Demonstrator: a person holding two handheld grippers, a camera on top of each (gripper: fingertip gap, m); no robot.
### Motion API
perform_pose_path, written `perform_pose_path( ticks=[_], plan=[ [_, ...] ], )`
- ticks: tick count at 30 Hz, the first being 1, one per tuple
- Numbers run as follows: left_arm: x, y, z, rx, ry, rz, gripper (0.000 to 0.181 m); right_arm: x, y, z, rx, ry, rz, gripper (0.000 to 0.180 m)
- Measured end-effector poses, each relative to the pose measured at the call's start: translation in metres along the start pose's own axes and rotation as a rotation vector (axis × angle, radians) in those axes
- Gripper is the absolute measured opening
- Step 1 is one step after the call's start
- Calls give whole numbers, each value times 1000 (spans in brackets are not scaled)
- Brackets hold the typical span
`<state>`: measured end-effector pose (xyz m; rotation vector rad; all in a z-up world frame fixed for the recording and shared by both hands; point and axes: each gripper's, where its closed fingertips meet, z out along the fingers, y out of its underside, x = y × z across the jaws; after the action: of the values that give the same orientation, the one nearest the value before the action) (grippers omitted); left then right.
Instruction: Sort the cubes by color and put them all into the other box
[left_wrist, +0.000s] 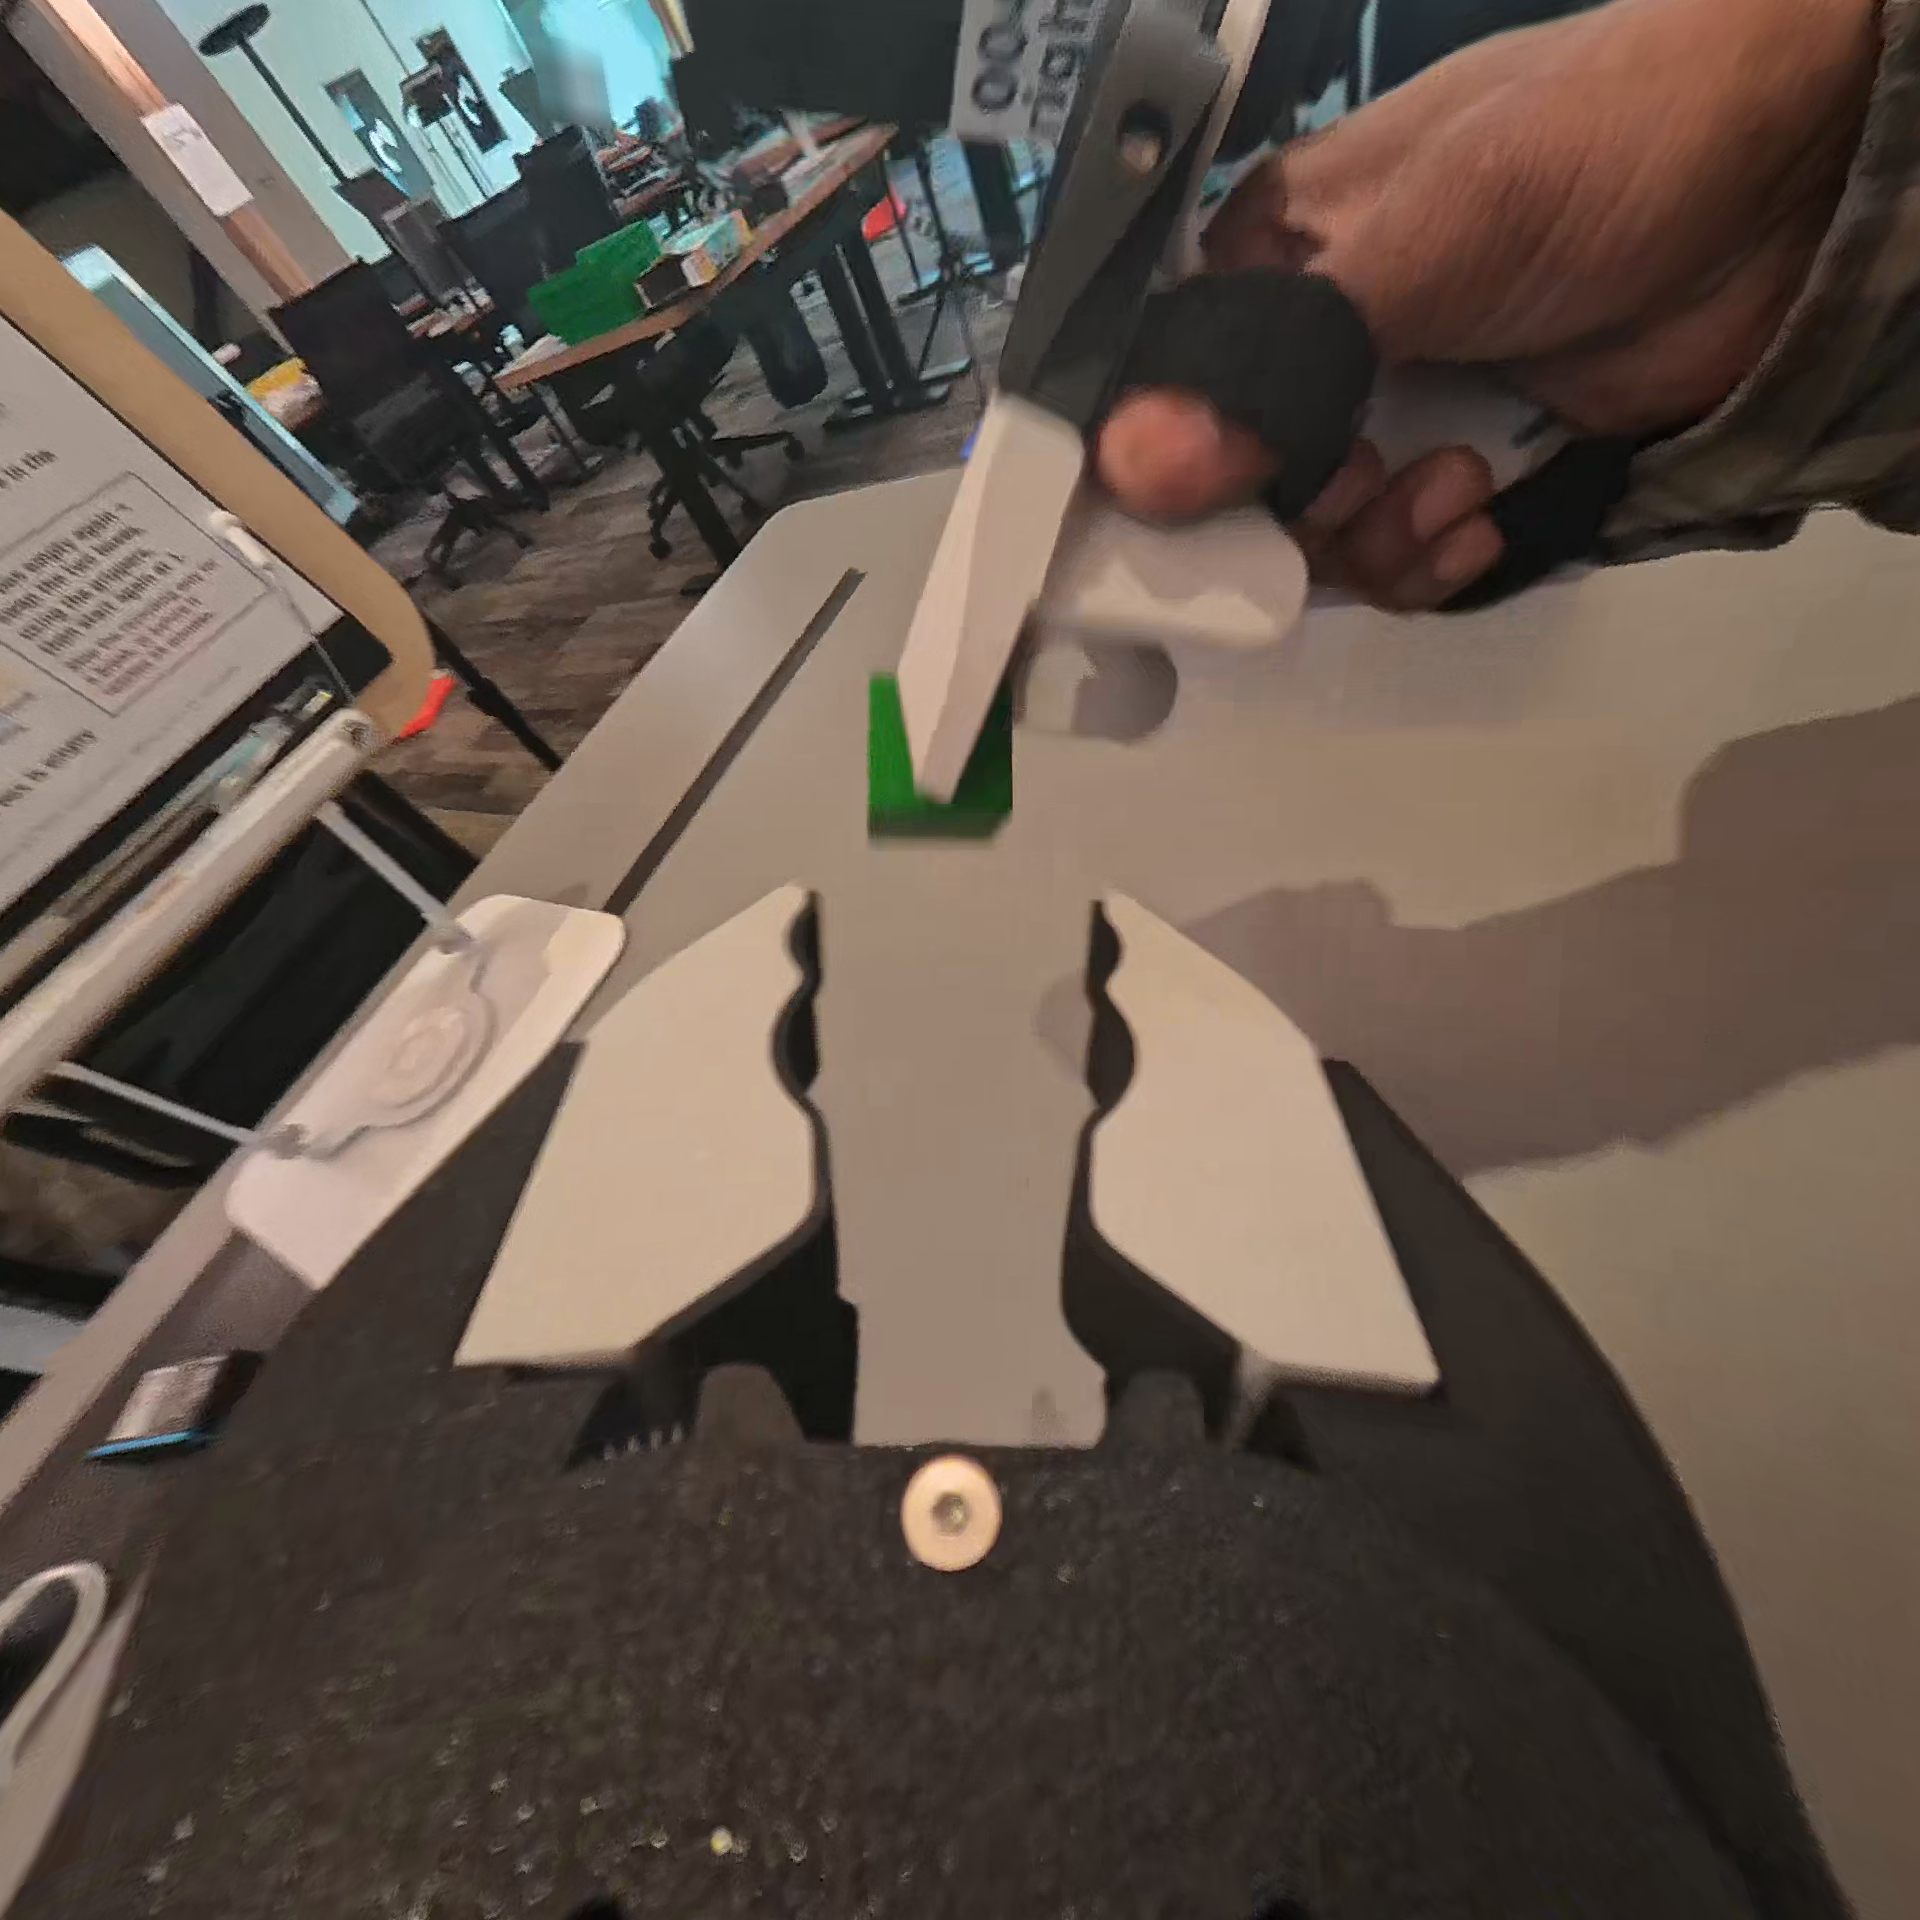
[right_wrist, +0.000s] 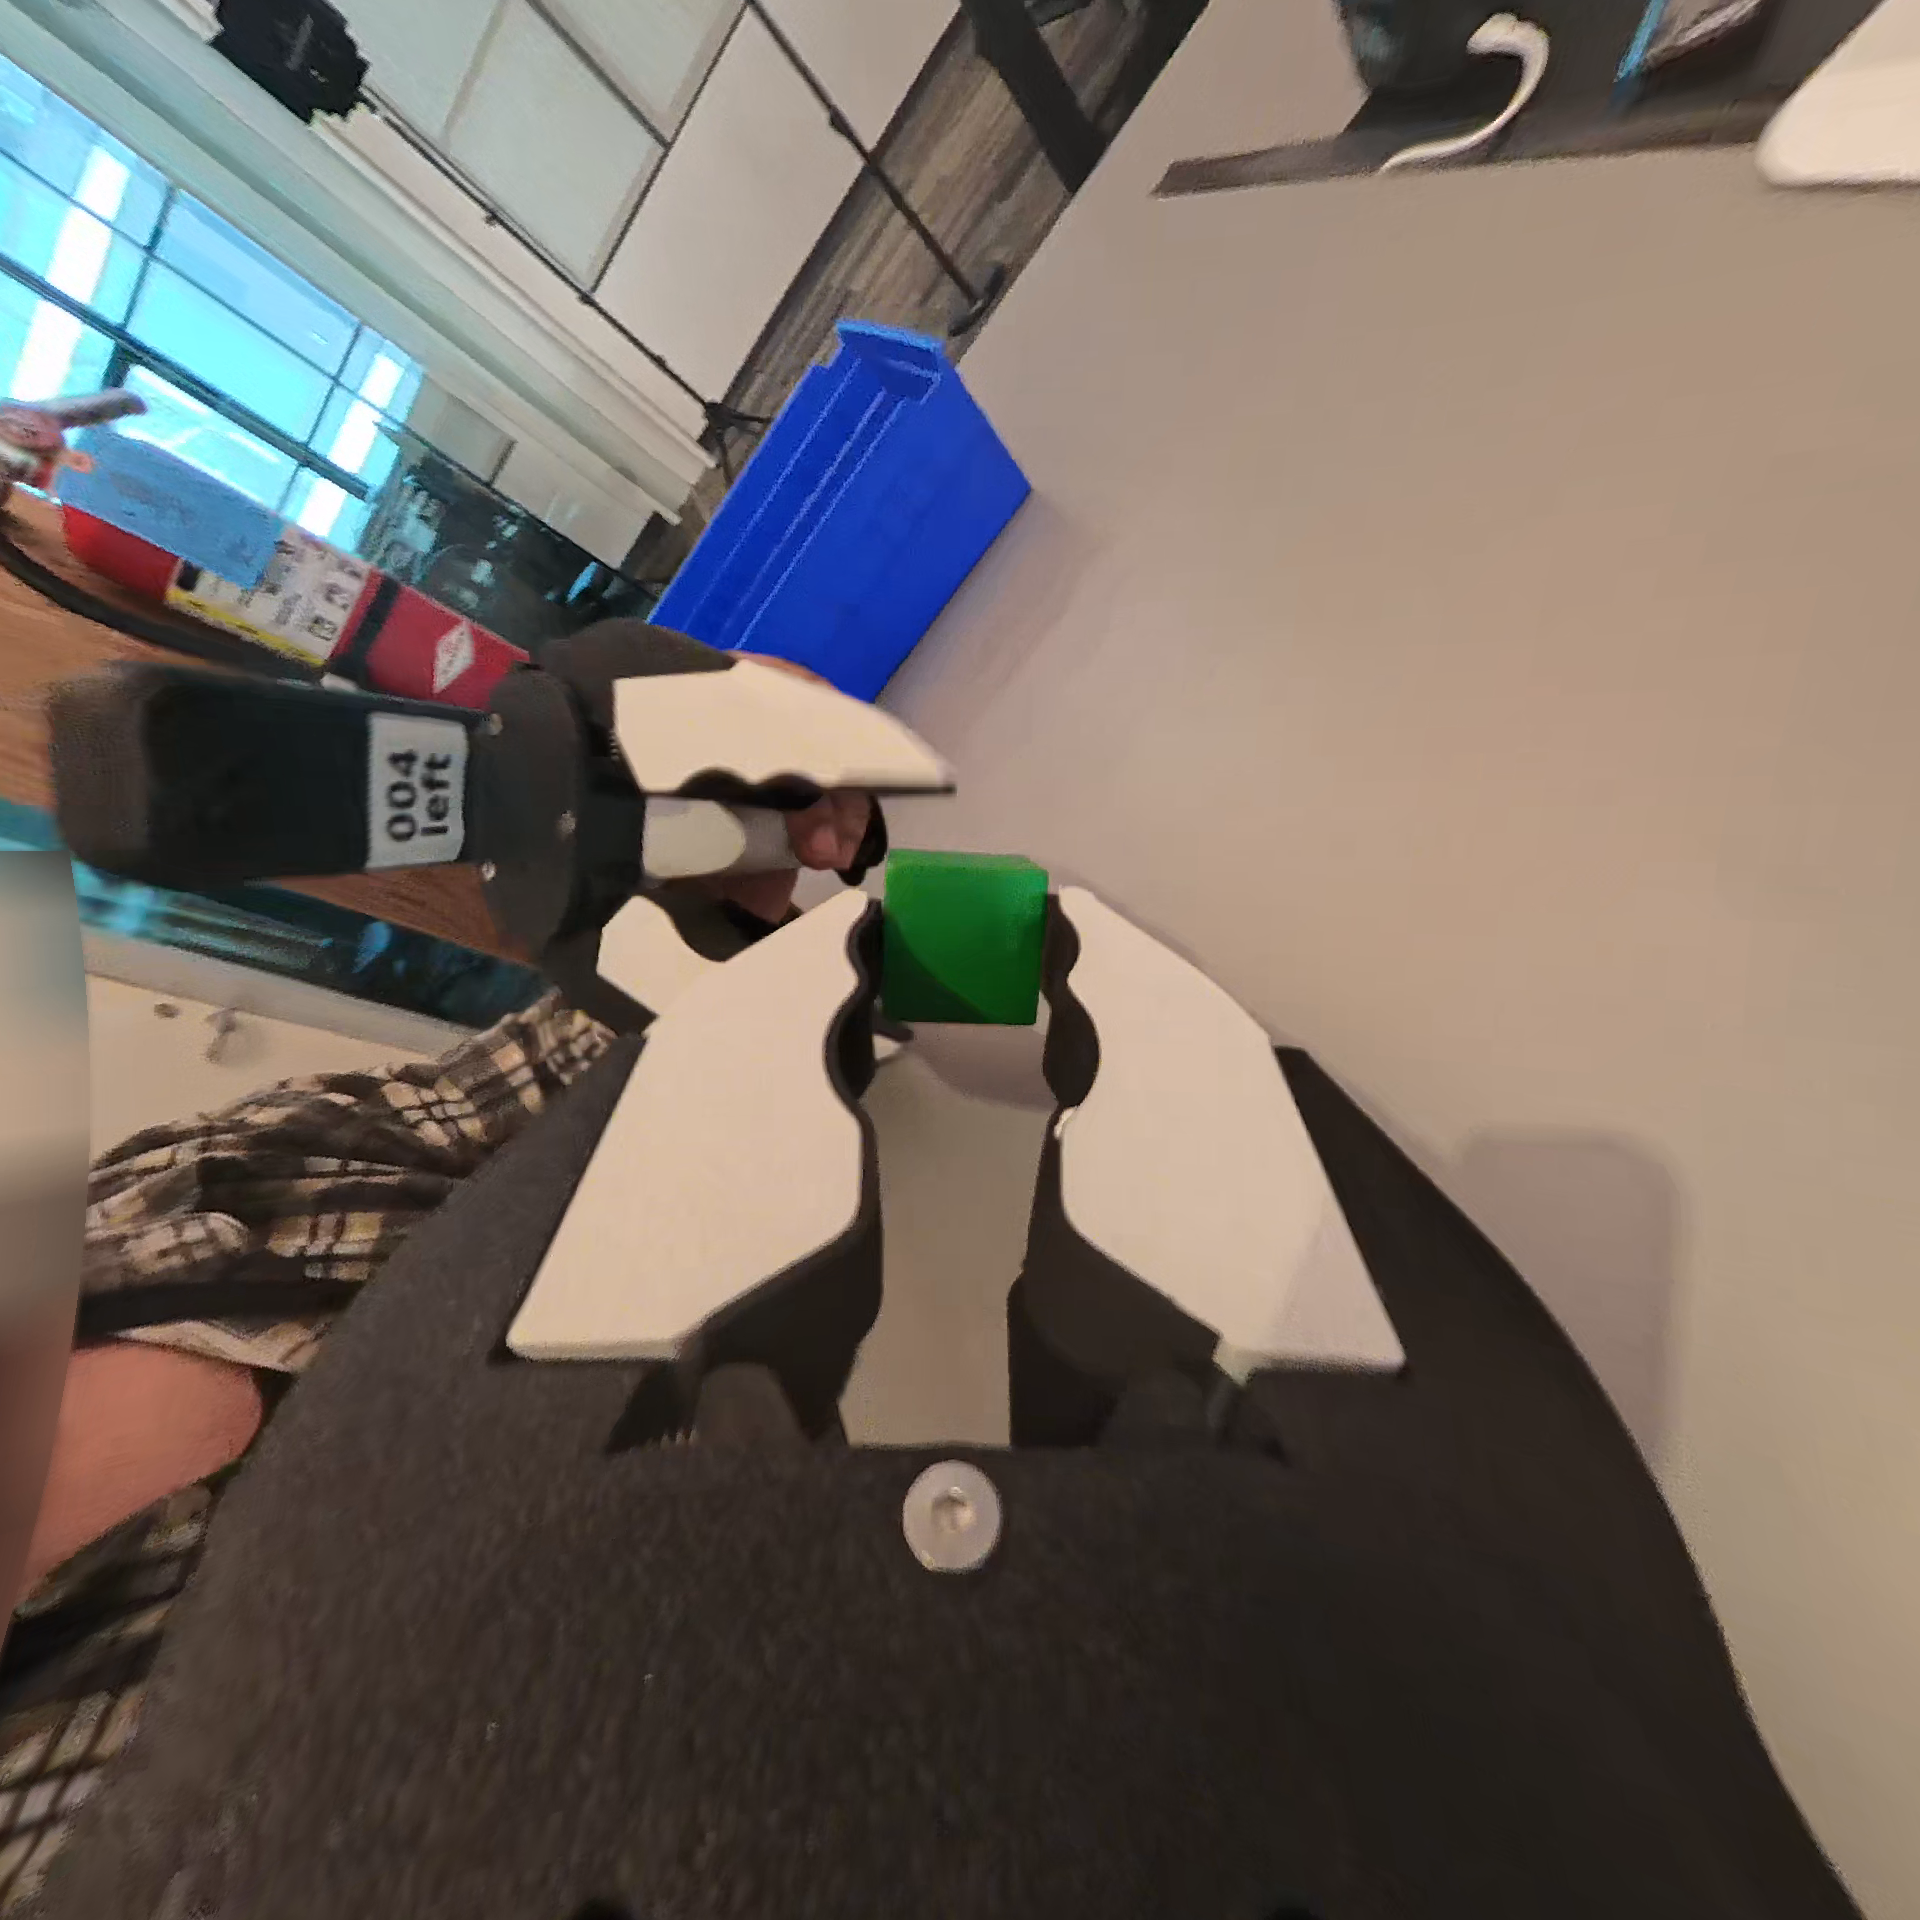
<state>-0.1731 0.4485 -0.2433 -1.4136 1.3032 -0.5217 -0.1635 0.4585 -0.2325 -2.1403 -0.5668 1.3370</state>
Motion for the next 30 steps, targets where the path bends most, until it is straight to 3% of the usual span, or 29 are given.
perform_pose_path(
  ticks=[2,4,8,11,17,22,23,25,30],
  plan=[
    [4,8,2,20,45,-67,71,13,-10,-37,20,73,-19,29],
    [6,18,4,47,73,-103,83,45,-26,-93,54,254,-59,29],
    [15,34,7,41,130,-117,88,142,-46,-238,49,765,-116,29],
    [19,36,11,29,118,-58,82,217,-17,-316,-71,1017,-3,29],
    [30,47,23,-8,148,-13,77,311,49,-342,-230,1132,169,29],
    [30,50,24,-9,160,-30,74,348,83,-351,-341,1226,257,29],
    [29,51,24,-10,157,-30,74,349,85,-352,-343,1230,268,30],
    [26,52,23,-11,151,-37,73,345,81,-355,-331,1241,275,50],
    [22,51,20,0,144,-67,72,282,22,-371,-208,1228,175,50]
  ],
)
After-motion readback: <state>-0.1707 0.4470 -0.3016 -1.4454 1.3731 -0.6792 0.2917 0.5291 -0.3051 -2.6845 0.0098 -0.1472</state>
